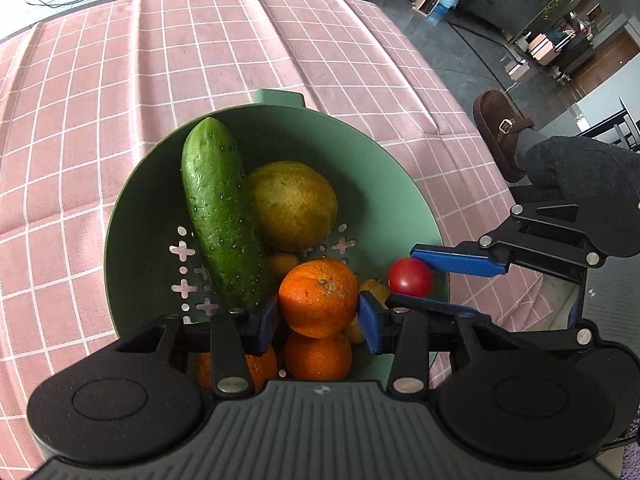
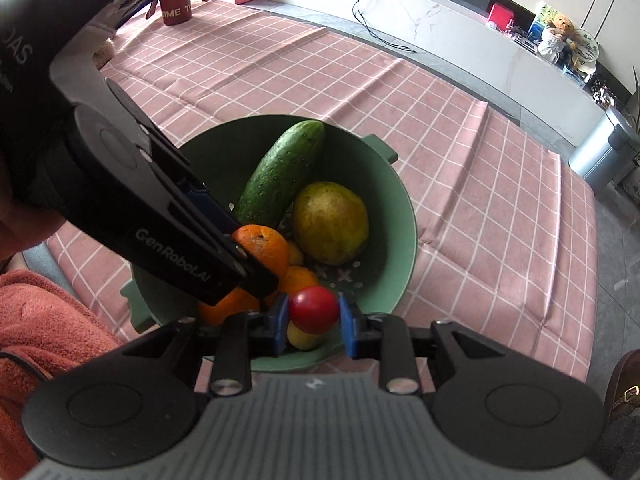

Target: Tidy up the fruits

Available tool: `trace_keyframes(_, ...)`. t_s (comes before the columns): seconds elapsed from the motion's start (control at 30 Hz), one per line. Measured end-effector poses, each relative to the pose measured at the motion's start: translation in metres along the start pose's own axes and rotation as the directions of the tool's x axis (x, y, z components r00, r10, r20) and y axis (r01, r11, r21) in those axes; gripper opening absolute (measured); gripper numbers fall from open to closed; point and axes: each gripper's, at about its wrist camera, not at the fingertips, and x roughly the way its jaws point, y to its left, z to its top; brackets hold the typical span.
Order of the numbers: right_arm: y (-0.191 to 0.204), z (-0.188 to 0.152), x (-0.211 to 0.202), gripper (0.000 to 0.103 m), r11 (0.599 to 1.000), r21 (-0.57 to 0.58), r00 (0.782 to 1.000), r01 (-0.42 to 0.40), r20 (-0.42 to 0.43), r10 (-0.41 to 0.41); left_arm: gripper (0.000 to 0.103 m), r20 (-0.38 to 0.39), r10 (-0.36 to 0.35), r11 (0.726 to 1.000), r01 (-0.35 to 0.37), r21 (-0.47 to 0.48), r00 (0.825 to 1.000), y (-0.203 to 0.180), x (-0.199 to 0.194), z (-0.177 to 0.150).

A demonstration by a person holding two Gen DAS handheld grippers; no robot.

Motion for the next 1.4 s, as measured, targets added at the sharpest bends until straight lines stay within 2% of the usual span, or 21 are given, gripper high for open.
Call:
trace_keyframes(0.13, -0.002, -0.001, 0.005, 0.023, 1.0, -0.004, 1.0, 0.003, -0.007, -0.003, 0.05, -0.02, -0.012, 1.0, 0.012, -0.008, 1.0, 0.0, 0.004, 0.002)
trace_keyframes(0.3, -0.004, 0.0, 0.006, 0.023, 1.0, -0.006, 1.0, 0.005, -0.008, -0.005, 0.06, -0.026, -0.024, 1.0, 0.024, -0.016, 0.999, 0.003, 0.003, 0.001)
trace_keyframes(0.6, -0.003, 0.005, 0.004, 0.023, 0.999, -0.024, 1.0, 0.022, -0.003, -0.022, 0.063, 0.049, -0.031, 0.999, 0.029, 0.04, 0.998, 0.0, -0.031, 0.004)
trace_keyframes(0.77, -0.004, 0.015, 0.012, 0.023, 0.999, -0.047, 0.999, 0.027, -0.024, -0.028, 0.063, 0.128, 0.035, 0.996, -0.045, 0.078, 0.991, 0.005, -0.053, 0.004)
trace_keyframes(0.97, -0.008, 0.027, 0.033, 0.023, 0.994, -0.102, 0.996, 0.028, -0.08, -0.036, 0.063, 0.171, 0.093, 0.989, -0.11, 0.094, 0.981, 0.018, -0.067, 0.001)
trace_keyframes(1.4, -0.016, 0.036, 0.06, 0.023, 0.993, -0.116, 0.988, 0.009, -0.155, -0.027, 0.063, 0.162, 0.101, 0.99, -0.115, 0.08, 0.982, 0.041, -0.066, -0.001)
